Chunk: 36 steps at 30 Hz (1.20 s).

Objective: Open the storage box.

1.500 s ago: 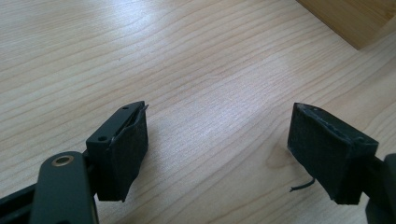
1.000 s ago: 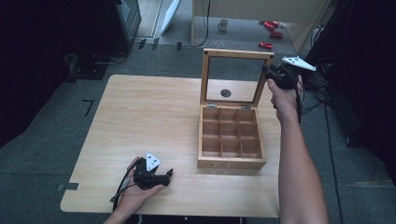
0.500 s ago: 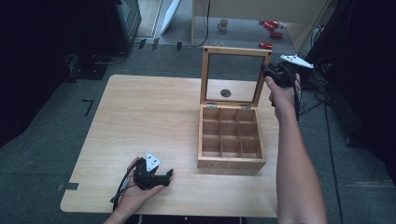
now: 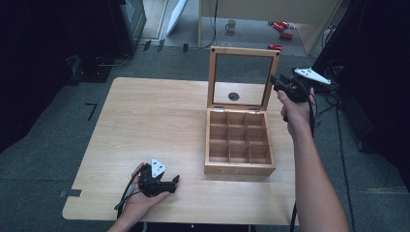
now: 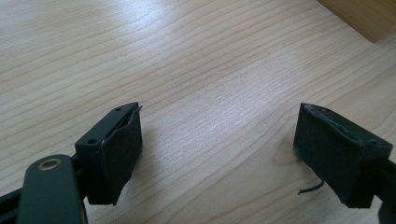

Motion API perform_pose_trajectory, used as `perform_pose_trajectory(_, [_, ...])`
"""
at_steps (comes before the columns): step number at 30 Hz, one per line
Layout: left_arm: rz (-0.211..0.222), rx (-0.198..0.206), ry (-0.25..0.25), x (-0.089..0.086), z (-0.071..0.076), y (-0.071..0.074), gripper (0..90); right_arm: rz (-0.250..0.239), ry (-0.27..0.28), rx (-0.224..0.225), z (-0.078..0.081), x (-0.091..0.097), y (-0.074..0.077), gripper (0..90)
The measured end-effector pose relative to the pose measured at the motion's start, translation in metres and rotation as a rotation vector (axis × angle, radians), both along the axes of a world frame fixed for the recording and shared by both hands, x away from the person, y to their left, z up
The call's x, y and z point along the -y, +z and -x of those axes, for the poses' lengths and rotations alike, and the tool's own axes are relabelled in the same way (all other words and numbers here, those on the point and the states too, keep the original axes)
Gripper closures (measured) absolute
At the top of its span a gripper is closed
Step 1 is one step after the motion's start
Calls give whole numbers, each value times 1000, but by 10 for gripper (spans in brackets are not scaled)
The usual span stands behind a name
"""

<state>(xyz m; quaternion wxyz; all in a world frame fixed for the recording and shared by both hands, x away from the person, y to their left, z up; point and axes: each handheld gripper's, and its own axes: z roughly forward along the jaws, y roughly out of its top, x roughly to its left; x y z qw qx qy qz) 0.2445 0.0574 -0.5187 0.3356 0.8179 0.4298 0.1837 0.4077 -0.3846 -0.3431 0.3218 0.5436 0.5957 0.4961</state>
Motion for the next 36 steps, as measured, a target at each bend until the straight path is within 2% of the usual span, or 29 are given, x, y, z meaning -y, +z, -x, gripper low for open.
perform_pose_trajectory(2, [1, 0, 0, 0, 0, 0, 158, 10, 5, -2, 3, -1, -2, 546])
perform_pose_trajectory(3, [0, -1, -1, 0, 0, 0, 158, 33, 16, -10, 13, -2, -6, 522])
perform_pose_trajectory(6, [0, -1, -1, 0, 0, 0, 156, 27, 33, -28, 27, -1, -15, 480])
perform_pose_trajectory(7, [0, -1, 0, 0, 0, 0, 156, 27, 33, -28, 27, -1, -15, 480])
perform_pose_trajectory(8, [0, -1, -1, 1, 0, 0, 155, 15, 42, -42, 38, 1, -21, 442])
perform_pose_trajectory(9, [2, -2, 0, 1, 0, 0, 155, 15, 42, -42, 38, 1, -21, 442])
perform_pose_trajectory(11, [0, -1, -1, 1, 0, 0, 153, -5, 60, -63, 52, 3, -32, 379])
perform_pose_trajectory(15, [0, -1, -1, 1, 0, 0, 152, 15, 72, -88, 67, 5, -45, 306])
perform_pose_trajectory(18, [0, -2, -1, 1, -1, 0, 149, 32, 74, -119, 86, 9, -64, 231])
perform_pose_trajectory(19, [0, -2, -1, 1, -1, 0, 149, 32, 74, -119, 86, 9, -64, 231])
perform_pose_trajectory(20, [0, -2, -1, 1, -1, 0, 150, 31, 64, -131, 95, 13, -72, 197])
perform_pose_trajectory(22, [0, -1, -1, 1, -1, 0, 150, 28, 61, -136, 98, 14, -75, 181])
perform_pose_trajectory(24, [0, -1, -1, 1, -1, 0, 149, 24, 37, -152, 109, 21, -86, 149])
perform_pose_trajectory(29, [0, -1, 0, 1, -1, 0, 149, 19, 3, -176, 125, 32, -101, 127])
perform_pose_trajectory(30, [0, -1, 0, 1, -1, 0, 149, 16, -8, -194, 130, 36, -108, 115])
perform_pose_trajectory(33, [1, -1, 1, 1, -1, 0, 148, 14, -18, -213, 136, 41, -117, 91])
perform_pose_trajectory(35, [0, -1, 1, 1, -1, 0, 148, 14, -46, -251, 145, 48, -133, 58])
perform_pose_trajectory(36, [0, -1, 1, 1, -1, 0, 148, 14, -46, -251, 145, 48, -133, 58])
